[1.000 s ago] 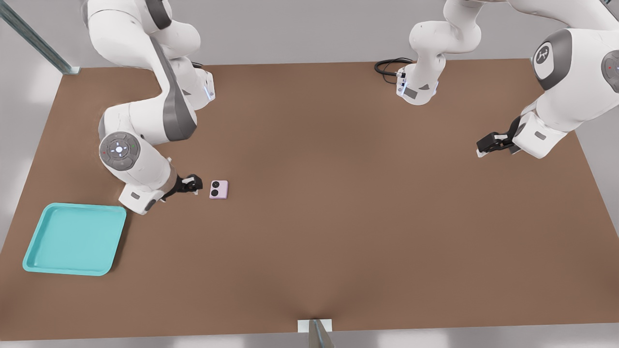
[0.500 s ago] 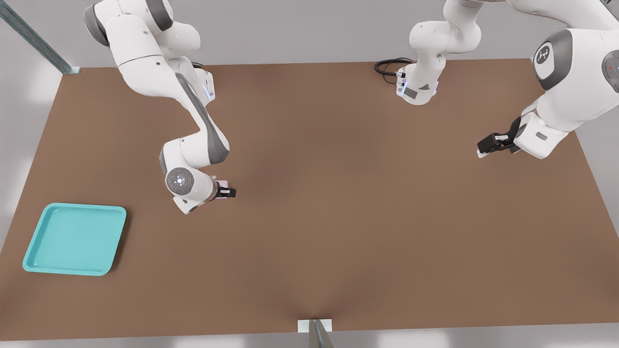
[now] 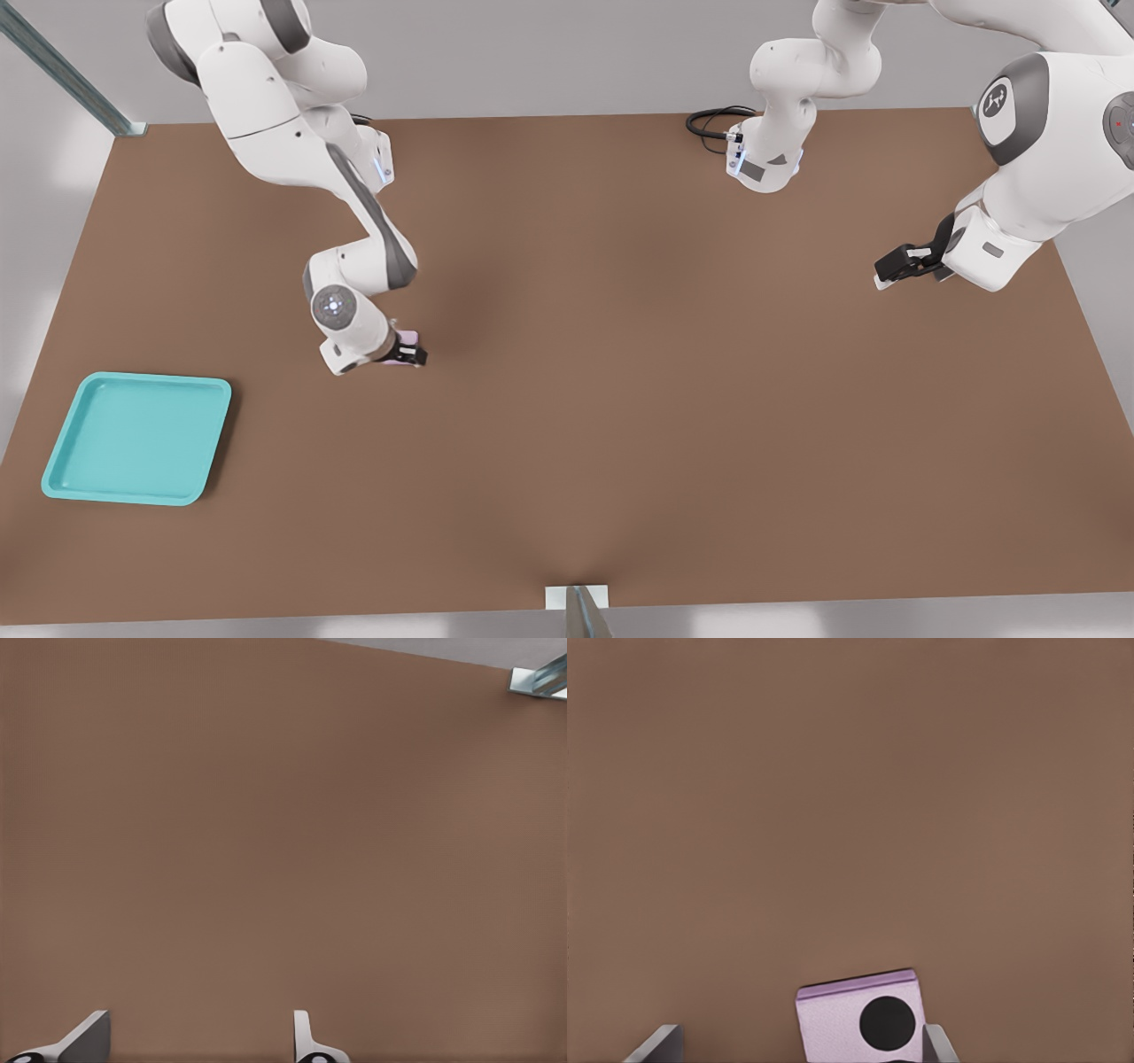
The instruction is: Keep left arm still and place phone on the tray with right arm
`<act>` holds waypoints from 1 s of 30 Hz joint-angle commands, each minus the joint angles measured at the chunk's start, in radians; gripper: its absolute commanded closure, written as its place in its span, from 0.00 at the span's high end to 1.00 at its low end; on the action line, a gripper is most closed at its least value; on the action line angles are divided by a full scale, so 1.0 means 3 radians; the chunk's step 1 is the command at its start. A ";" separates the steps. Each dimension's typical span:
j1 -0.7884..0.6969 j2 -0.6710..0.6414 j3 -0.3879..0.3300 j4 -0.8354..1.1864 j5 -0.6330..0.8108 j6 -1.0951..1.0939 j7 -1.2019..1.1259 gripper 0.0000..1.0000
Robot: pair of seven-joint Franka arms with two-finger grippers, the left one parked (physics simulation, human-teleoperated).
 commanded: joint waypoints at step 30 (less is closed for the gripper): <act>-0.0296 0.0211 0.0268 -0.0445 -0.0047 0.0627 -0.1038 1.00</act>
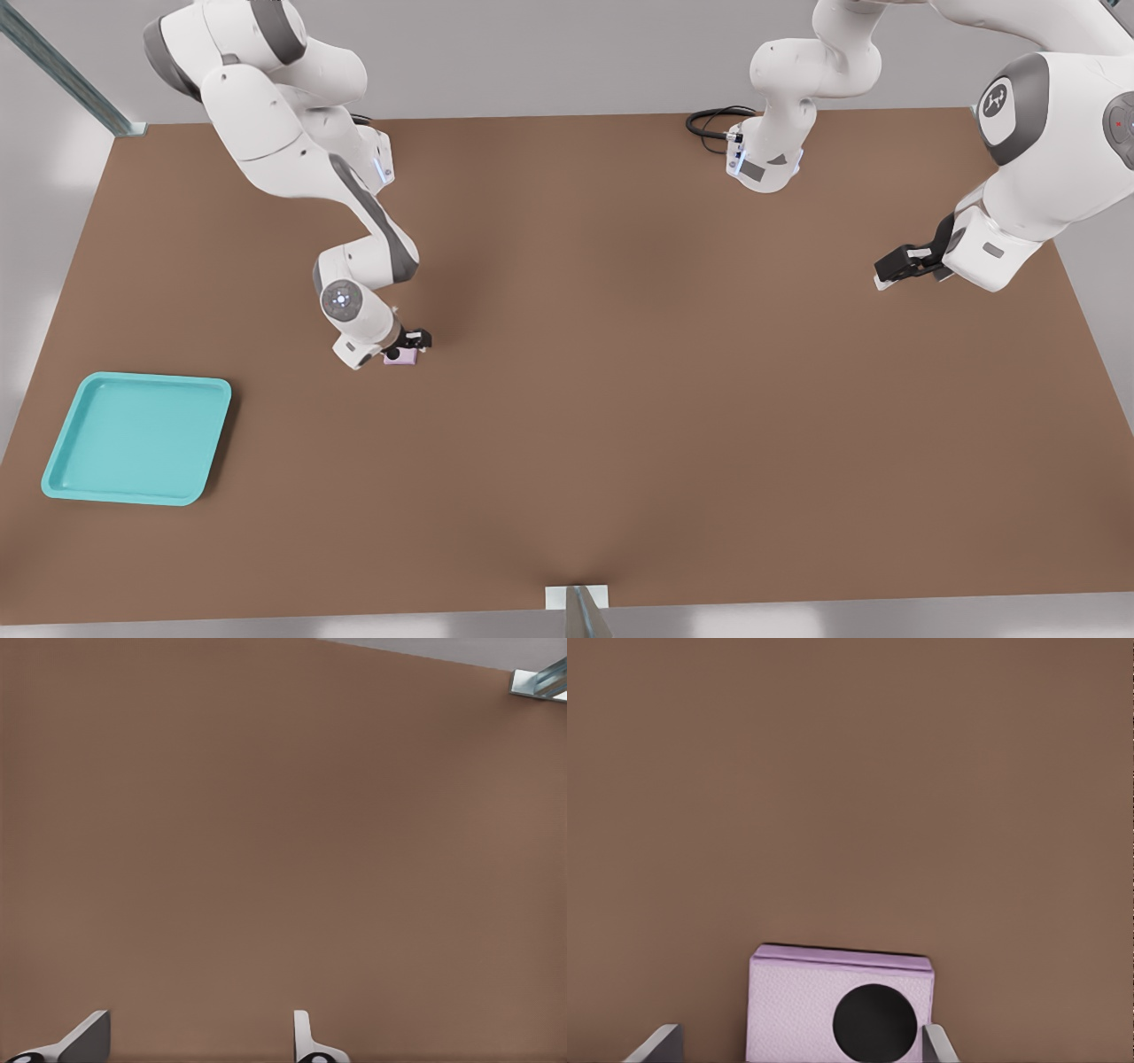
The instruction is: Keep left arm still and place phone on the tray with right arm
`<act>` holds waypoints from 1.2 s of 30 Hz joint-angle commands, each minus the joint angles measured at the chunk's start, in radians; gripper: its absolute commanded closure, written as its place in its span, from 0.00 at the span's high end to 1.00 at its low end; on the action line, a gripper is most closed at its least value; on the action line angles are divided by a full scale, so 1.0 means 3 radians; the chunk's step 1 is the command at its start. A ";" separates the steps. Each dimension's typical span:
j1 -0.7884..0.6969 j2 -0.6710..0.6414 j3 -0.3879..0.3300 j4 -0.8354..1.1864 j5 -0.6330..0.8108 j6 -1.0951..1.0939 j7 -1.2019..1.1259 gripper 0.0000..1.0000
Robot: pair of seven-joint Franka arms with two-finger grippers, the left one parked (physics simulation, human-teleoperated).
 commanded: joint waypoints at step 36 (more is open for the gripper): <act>-0.2114 0.0511 -0.0010 0.1273 0.0006 -0.0363 -0.3062 0.73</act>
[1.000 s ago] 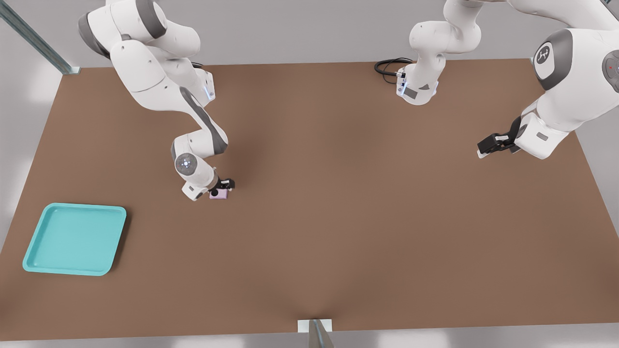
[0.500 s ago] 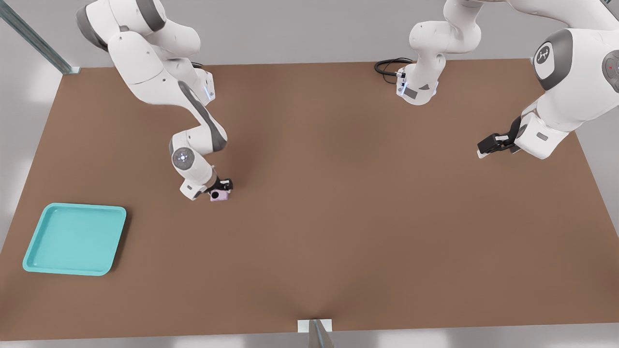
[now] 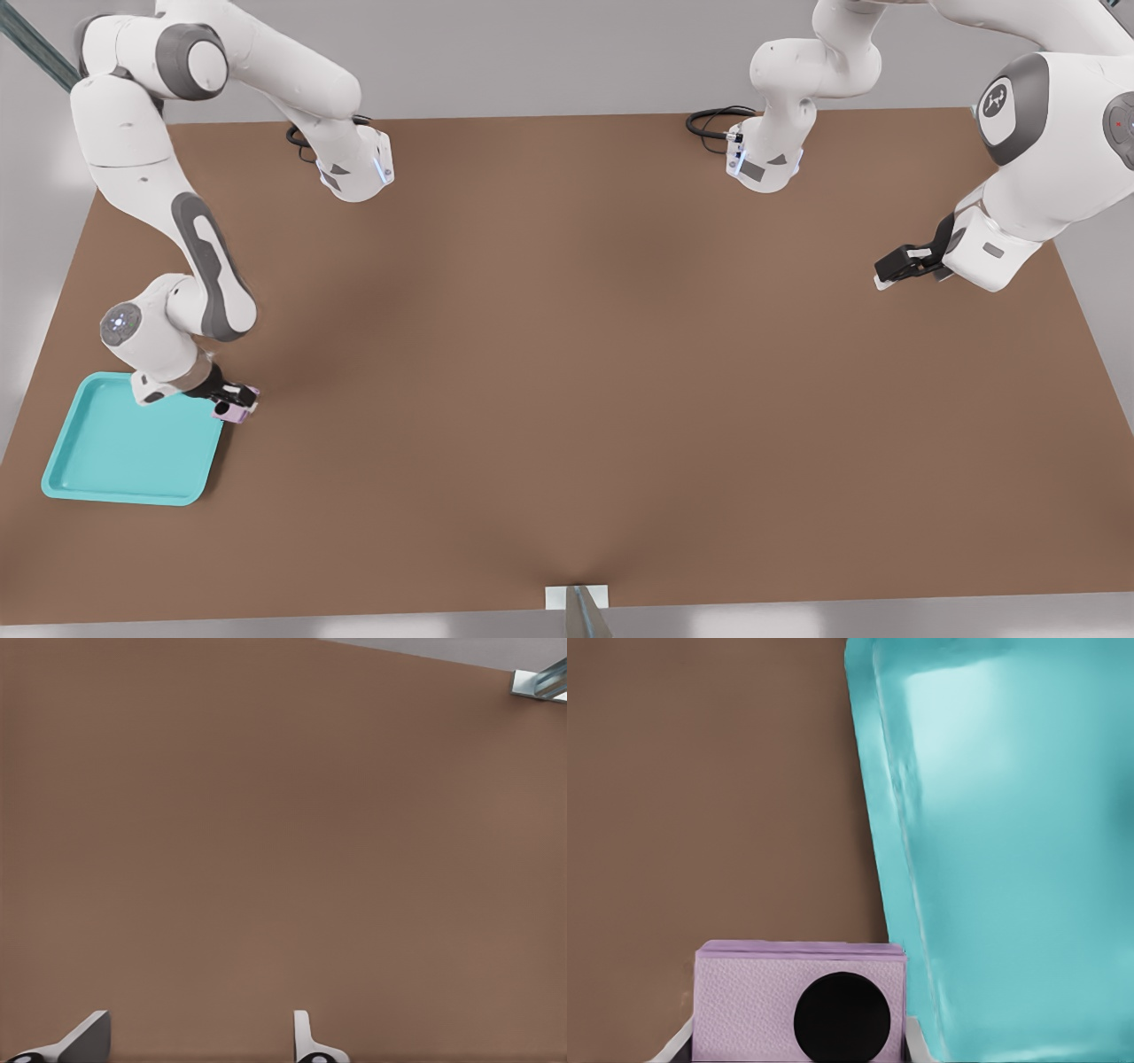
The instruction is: Keep left arm still and place phone on the tray with right arm
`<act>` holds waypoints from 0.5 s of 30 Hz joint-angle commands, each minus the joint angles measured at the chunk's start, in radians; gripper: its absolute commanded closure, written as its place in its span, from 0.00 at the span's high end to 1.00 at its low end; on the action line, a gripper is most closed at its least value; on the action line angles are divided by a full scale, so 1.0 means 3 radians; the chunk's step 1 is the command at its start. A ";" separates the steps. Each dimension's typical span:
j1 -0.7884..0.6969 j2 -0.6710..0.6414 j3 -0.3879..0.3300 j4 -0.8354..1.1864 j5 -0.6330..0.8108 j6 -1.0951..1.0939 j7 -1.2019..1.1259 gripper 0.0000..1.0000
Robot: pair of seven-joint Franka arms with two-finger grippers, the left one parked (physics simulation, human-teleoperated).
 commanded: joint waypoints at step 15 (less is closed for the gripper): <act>-0.0624 0.0748 0.0035 0.1051 -0.0011 -0.0655 -0.2815 1.00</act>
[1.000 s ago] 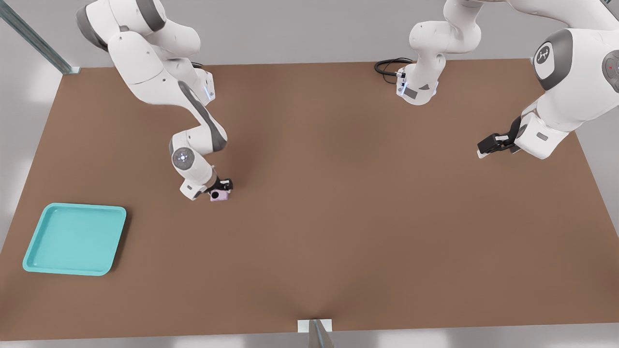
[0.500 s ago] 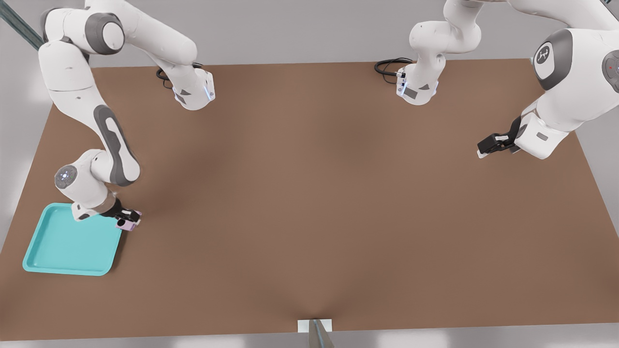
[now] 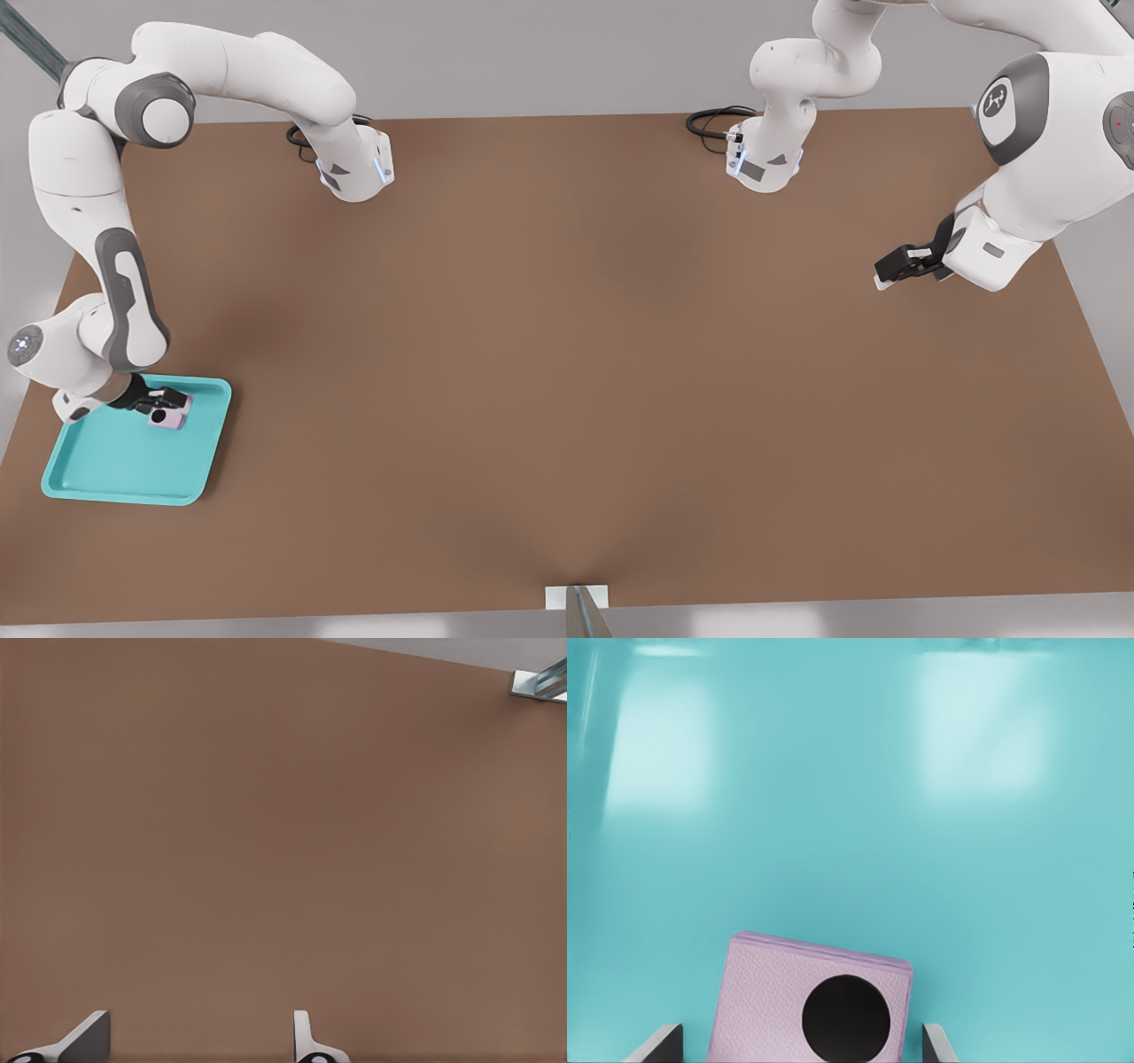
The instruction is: Keep left arm still and place phone on the tray with right arm
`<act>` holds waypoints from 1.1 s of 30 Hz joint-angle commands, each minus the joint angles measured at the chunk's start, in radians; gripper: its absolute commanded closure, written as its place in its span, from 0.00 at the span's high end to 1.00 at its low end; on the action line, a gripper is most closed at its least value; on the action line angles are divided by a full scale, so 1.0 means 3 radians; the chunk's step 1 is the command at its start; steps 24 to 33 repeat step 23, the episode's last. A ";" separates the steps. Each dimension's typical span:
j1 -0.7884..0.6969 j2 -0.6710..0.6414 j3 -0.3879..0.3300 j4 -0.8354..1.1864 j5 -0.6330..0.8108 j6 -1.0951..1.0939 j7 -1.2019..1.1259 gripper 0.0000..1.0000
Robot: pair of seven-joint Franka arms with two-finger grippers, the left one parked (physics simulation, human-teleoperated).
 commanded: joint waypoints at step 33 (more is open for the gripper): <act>0.2633 -0.1757 -0.0753 0.1159 -0.0080 -0.3026 0.2081 1.00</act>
